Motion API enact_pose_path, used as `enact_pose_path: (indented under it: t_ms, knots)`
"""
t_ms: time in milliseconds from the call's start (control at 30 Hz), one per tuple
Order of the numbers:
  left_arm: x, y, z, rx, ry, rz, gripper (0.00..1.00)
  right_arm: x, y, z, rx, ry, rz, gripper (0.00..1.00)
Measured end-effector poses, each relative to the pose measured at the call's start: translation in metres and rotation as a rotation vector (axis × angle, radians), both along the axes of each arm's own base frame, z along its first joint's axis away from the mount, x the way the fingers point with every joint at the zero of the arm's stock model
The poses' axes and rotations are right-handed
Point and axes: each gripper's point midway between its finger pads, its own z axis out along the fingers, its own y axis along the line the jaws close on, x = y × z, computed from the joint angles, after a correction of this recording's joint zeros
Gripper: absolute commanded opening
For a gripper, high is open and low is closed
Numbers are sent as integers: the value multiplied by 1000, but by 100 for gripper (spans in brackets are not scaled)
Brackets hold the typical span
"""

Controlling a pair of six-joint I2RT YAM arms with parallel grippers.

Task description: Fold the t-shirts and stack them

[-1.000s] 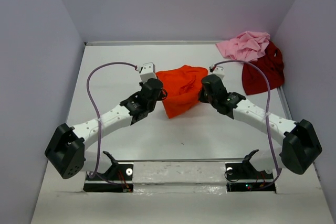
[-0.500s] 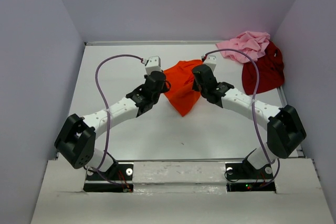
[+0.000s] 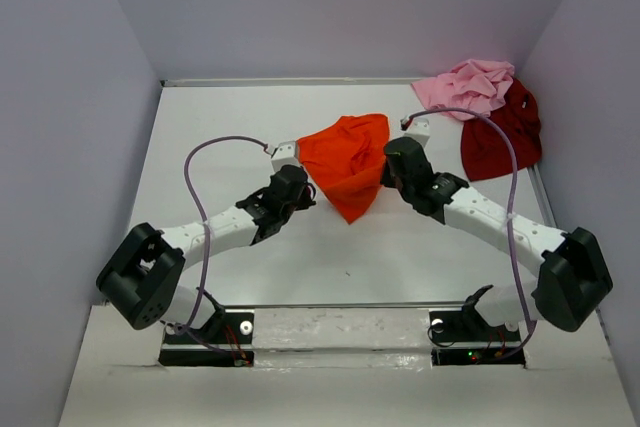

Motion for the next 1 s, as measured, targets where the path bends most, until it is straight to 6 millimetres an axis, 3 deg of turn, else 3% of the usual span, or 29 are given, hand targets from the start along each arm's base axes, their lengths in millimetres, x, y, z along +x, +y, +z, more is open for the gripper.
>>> enact_pose_path:
  t_ms: [167,500,600,733,767,800,900,933,1000]
  knots:
    - [-8,-4,-9,-46,25,-16,0,-28,-18,0,33,7,0,0]
    - [-8,-8,0,-90,9,-22,0,-113,-42,-67,123,219,53,0]
    - [-7,-9,2,-89,4,-22,0,-131,-48,-80,141,269,55,0]
    - [-6,-9,4,-88,-2,-22,0,-142,-50,-77,169,281,58,1]
    - [-6,-9,4,-88,-2,-23,0,-142,-51,-75,171,281,59,9]
    - [-6,-9,4,-87,-2,-23,0,-142,-51,-74,171,281,60,25]
    - [-6,-9,4,-86,-3,-24,0,-143,-51,-73,160,292,66,47]
    - [-6,-9,4,-85,-3,-25,0,-143,-50,-71,157,294,68,63]
    - [-6,-9,4,-85,-3,-25,0,-140,-48,-64,153,286,78,71]
